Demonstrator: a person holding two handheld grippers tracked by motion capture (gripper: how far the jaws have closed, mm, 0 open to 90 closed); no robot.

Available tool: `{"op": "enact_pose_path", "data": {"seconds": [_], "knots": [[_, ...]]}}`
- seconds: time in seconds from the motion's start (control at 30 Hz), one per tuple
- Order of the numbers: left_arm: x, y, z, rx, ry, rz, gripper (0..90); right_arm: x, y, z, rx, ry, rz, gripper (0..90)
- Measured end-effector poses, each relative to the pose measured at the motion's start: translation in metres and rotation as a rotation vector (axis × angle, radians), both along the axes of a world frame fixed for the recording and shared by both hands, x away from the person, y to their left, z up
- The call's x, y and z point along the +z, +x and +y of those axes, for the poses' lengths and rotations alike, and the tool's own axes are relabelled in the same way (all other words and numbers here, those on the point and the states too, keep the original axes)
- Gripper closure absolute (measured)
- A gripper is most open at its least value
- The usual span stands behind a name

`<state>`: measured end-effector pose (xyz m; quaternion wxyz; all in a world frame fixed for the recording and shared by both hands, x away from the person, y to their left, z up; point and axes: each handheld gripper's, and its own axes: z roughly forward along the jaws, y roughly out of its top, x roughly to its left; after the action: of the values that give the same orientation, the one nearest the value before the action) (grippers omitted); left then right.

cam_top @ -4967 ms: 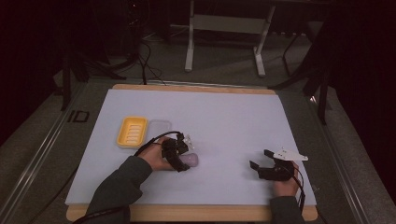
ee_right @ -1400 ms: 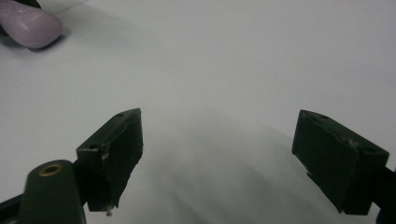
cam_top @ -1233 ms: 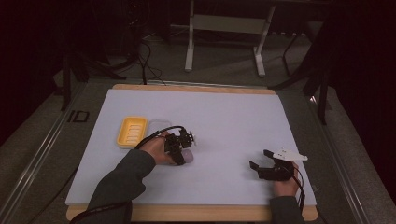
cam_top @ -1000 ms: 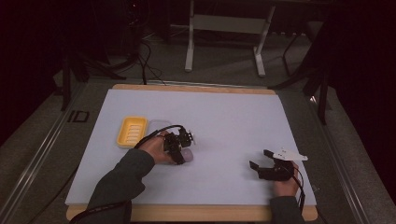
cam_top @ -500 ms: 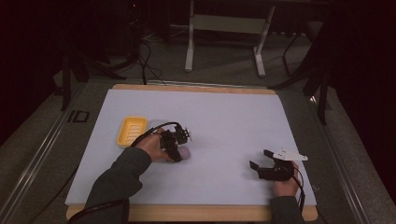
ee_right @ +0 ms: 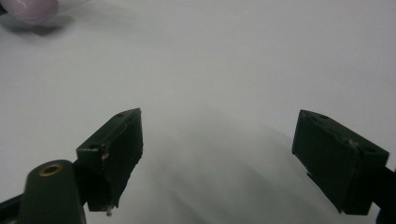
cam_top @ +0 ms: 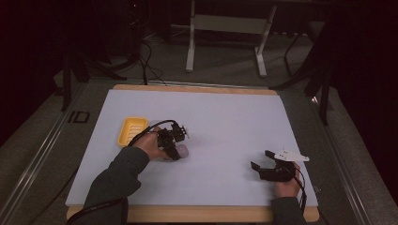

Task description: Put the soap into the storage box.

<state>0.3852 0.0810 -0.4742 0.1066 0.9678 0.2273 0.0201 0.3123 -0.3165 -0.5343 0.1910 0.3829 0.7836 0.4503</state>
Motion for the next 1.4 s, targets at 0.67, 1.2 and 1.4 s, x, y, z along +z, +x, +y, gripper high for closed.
{"op": "enact_pose_path", "data": {"seconds": [0.67,1.2,1.4], "knots": [[0.010,0.007,0.020,0.058,-0.031,-0.010,49.2,0.000,0.000,0.000,-0.002,0.002,0.001,16.0],[0.015,0.012,0.034,0.095,-0.038,-0.013,49.2,0.000,0.000,0.000,-0.002,0.002,0.000,16.0],[0.017,0.014,0.039,0.113,-0.045,-0.014,49.2,0.000,0.000,0.000,-0.002,0.003,0.000,16.0]]}}
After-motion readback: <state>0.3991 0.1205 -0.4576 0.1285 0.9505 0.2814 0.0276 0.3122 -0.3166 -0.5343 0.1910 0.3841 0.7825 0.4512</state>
